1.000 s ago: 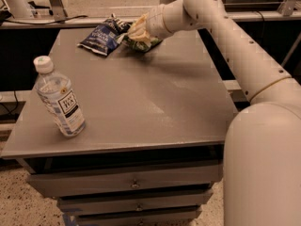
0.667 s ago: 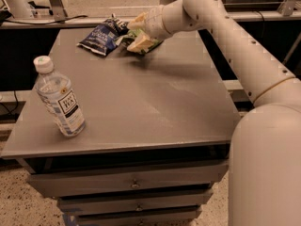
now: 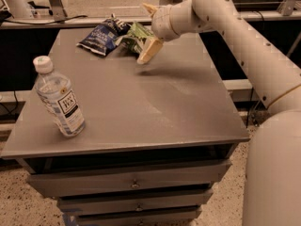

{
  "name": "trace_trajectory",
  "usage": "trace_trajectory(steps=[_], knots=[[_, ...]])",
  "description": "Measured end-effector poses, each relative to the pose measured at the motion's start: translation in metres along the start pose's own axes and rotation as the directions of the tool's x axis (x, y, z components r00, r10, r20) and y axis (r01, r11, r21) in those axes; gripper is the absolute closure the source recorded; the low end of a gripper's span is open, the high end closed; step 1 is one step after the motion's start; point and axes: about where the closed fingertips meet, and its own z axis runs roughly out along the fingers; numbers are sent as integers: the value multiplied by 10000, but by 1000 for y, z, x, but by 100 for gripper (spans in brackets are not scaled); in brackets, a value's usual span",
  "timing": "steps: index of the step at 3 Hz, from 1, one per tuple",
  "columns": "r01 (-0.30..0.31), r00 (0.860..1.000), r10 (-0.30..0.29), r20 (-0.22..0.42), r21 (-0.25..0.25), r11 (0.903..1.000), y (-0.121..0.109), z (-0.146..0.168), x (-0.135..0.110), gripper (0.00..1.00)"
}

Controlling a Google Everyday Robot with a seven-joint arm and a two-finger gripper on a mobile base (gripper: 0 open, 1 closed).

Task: Move green jalapeno chip bag near blue chip bag

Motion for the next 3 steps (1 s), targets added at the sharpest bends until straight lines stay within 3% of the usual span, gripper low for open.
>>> trace_trajectory(steps=[1, 2, 3], knots=[[-656, 9978, 664, -87, 744, 9951, -3, -37, 14, 0], [-1581, 9856, 1668, -271, 2021, 9665, -6, -106, 47, 0], [-2133, 9653, 2490, -784, 3130, 9255, -2, -167, 81, 0]])
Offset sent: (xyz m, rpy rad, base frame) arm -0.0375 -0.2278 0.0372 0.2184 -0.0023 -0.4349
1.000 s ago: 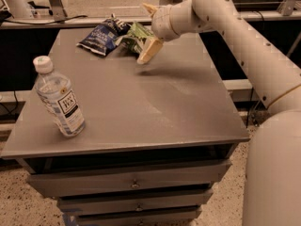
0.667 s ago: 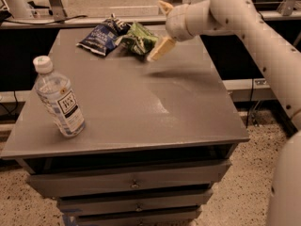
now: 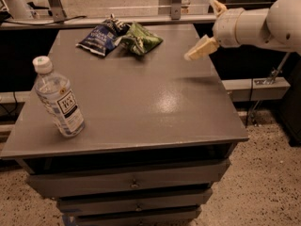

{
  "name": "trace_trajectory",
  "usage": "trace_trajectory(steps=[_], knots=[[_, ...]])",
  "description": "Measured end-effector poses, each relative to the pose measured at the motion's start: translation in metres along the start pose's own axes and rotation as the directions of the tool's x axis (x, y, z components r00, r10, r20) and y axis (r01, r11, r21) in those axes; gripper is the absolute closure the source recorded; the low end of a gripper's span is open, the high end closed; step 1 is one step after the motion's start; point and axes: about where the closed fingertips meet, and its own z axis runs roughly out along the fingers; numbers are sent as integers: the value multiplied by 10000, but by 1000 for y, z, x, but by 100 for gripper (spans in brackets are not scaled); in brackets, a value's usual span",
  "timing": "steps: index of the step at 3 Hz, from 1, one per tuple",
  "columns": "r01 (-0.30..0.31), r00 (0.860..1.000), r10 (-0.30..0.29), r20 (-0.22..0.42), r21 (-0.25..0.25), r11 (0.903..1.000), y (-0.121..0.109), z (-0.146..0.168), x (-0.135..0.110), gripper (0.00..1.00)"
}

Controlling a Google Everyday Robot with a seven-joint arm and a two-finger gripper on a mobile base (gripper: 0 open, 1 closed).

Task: Move green jalapeno chip bag near blue chip bag

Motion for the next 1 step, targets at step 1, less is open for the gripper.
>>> trace_trajectory(steps=[1], knots=[[-106, 9999, 108, -108, 184, 9998, -3, -8, 8, 0]])
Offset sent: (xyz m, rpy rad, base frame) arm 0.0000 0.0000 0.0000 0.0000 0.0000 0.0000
